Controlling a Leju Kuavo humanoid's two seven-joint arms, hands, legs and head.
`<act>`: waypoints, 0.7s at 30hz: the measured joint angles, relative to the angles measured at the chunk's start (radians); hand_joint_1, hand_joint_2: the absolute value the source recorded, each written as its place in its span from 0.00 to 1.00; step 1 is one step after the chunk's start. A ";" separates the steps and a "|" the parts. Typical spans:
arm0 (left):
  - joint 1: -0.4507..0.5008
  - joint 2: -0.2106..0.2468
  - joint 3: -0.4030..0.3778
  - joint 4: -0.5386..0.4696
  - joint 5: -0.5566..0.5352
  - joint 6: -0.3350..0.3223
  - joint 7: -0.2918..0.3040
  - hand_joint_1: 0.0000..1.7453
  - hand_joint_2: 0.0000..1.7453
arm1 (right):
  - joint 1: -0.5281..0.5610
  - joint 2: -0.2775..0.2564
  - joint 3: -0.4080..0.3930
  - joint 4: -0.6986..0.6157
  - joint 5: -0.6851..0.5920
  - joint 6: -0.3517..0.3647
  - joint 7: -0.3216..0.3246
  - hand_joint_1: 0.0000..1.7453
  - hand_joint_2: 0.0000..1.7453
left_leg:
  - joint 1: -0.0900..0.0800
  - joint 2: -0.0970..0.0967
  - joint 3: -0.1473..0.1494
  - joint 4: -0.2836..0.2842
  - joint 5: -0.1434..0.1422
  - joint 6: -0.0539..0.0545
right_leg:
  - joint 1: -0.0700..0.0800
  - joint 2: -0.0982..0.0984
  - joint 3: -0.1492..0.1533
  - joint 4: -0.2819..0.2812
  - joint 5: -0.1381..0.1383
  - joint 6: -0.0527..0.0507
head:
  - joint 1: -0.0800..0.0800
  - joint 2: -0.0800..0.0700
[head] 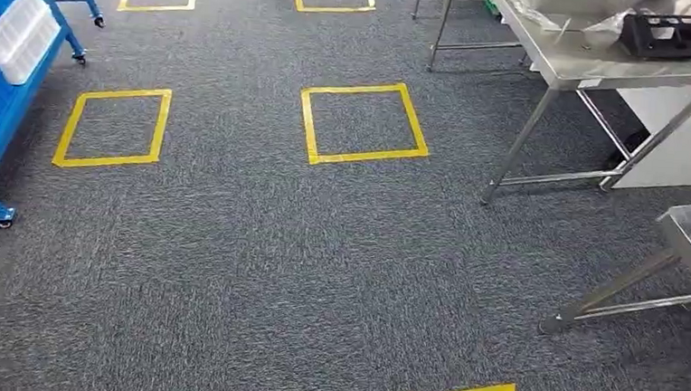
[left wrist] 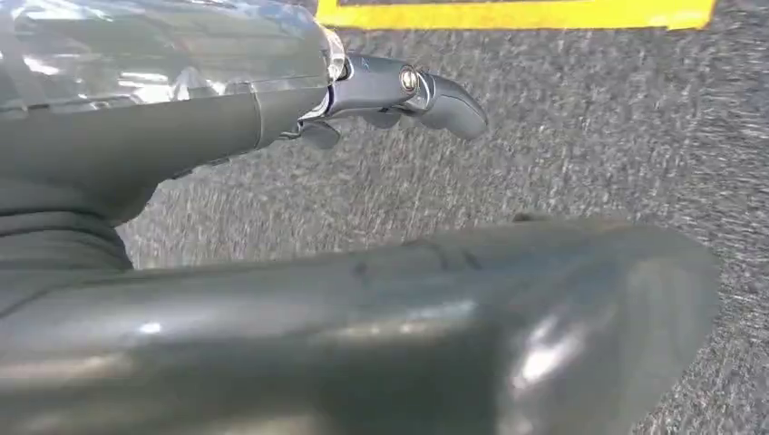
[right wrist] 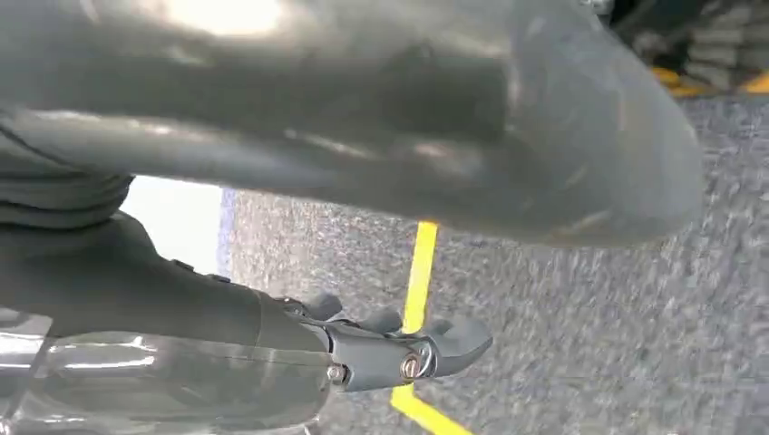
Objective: Take the parts from the cabinet and place them on the table.
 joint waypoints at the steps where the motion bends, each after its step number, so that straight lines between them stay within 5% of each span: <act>1: -0.001 0.000 -0.001 0.000 -0.003 -0.002 0.001 0.00 0.00 | 0.001 0.000 0.000 0.000 0.000 0.000 0.000 0.00 0.00 | 0.001 -0.010 -0.001 0.001 0.000 -0.002 | -0.001 0.042 0.031 -0.075 0.027 -0.005 | 0.000 0.000; 2: -0.007 -0.001 -0.002 0.000 -0.006 -0.003 0.001 0.00 0.00 | 0.003 0.000 -0.001 0.000 0.000 0.003 -0.001 0.00 0.00 | -0.004 -0.021 -0.008 0.008 -0.001 -0.009 | -0.002 0.078 0.038 -0.099 0.017 -0.007 | 0.000 0.000; 4: -0.007 -0.001 -0.006 0.000 -0.008 -0.004 0.003 0.00 0.00 | -0.001 0.000 -0.001 0.000 0.000 0.011 -0.002 0.00 0.00 | 0.003 -0.042 -0.016 0.004 0.006 -0.022 | 0.005 0.056 0.036 -0.096 0.017 -0.009 | 0.000 0.000; 6: -0.003 0.000 -0.007 0.000 -0.012 -0.004 0.004 0.00 0.00 | -0.005 0.001 -0.002 0.000 0.000 0.013 -0.003 0.00 0.00 | 0.003 -0.066 -0.023 -0.002 0.011 -0.036 | 0.001 0.031 0.042 -0.109 0.025 -0.024 | 0.000 0.000; 8: -0.006 0.002 -0.008 0.000 -0.014 -0.005 0.005 0.00 0.00 | -0.002 0.005 -0.002 0.000 0.000 0.012 -0.004 0.00 0.00 | 0.000 0.029 -0.047 0.063 -0.039 -0.038 | 0.001 0.000 0.046 -0.120 0.030 -0.038 | -0.001 0.000; 10: -0.011 0.002 -0.008 0.000 -0.014 -0.008 0.006 0.00 0.00 | 0.003 0.008 -0.002 0.000 0.000 0.011 -0.004 0.00 0.00 | 0.003 0.061 -0.121 0.224 -0.122 -0.045 | 0.006 -0.032 0.044 -0.119 0.029 -0.041 | -0.001 0.000; 12: -0.010 0.002 -0.008 0.000 -0.013 -0.009 0.008 0.00 0.00 | 0.003 0.009 -0.002 0.000 0.002 0.010 -0.003 0.00 0.00 | 0.007 0.068 -0.161 0.317 -0.144 -0.050 | 0.008 -0.061 0.043 -0.118 0.027 -0.042 | -0.001 0.000; 13: -0.009 0.002 -0.008 0.000 -0.013 -0.009 0.010 0.00 0.00 | 0.002 0.010 -0.002 0.000 0.003 0.010 -0.003 0.00 0.00 | 0.009 0.071 -0.146 0.294 -0.122 -0.052 | 0.008 -0.074 0.044 -0.117 0.026 -0.042 | -0.001 0.000; 15: -0.008 0.006 -0.008 0.000 -0.002 -0.011 0.011 0.00 0.00 | -0.001 0.015 -0.002 0.000 0.011 0.010 -0.003 0.00 0.00 | 0.010 0.092 -0.061 0.137 -0.042 -0.053 | 0.007 -0.098 0.047 -0.114 0.021 -0.037 | -0.001 0.000; 16: -0.009 0.009 -0.008 0.000 0.006 -0.012 0.014 0.00 0.00 | -0.001 0.018 -0.002 0.000 0.020 0.010 -0.002 0.00 0.00 | 0.010 0.132 -0.007 0.041 -0.008 -0.052 | 0.008 -0.109 0.050 -0.110 0.017 -0.032 | -0.001 0.000; 17: -0.013 0.010 -0.008 0.000 0.012 -0.014 0.017 0.00 0.00 | 0.001 0.019 -0.002 0.000 0.027 0.010 -0.002 0.00 0.00 | -0.003 0.165 0.005 0.007 -0.023 -0.049 | 0.017 -0.119 0.049 -0.105 0.010 -0.023 | -0.001 0.000; 18: -0.013 0.012 -0.007 0.000 0.016 -0.014 0.018 0.00 0.00 | 0.000 0.020 -0.002 0.000 0.028 0.010 -0.002 0.00 0.00 | 0.003 0.145 0.003 0.007 -0.016 -0.035 | 0.017 -0.129 0.051 -0.104 0.008 -0.019 | 0.001 0.000; 21: -0.005 0.019 -0.007 0.001 0.019 -0.016 0.020 0.00 0.00 | -0.011 0.026 -0.001 0.000 0.034 0.010 -0.002 0.00 0.00 | -0.004 0.113 -0.005 0.005 -0.013 -0.021 | 0.014 -0.158 0.058 -0.105 0.007 -0.006 | 0.000 0.000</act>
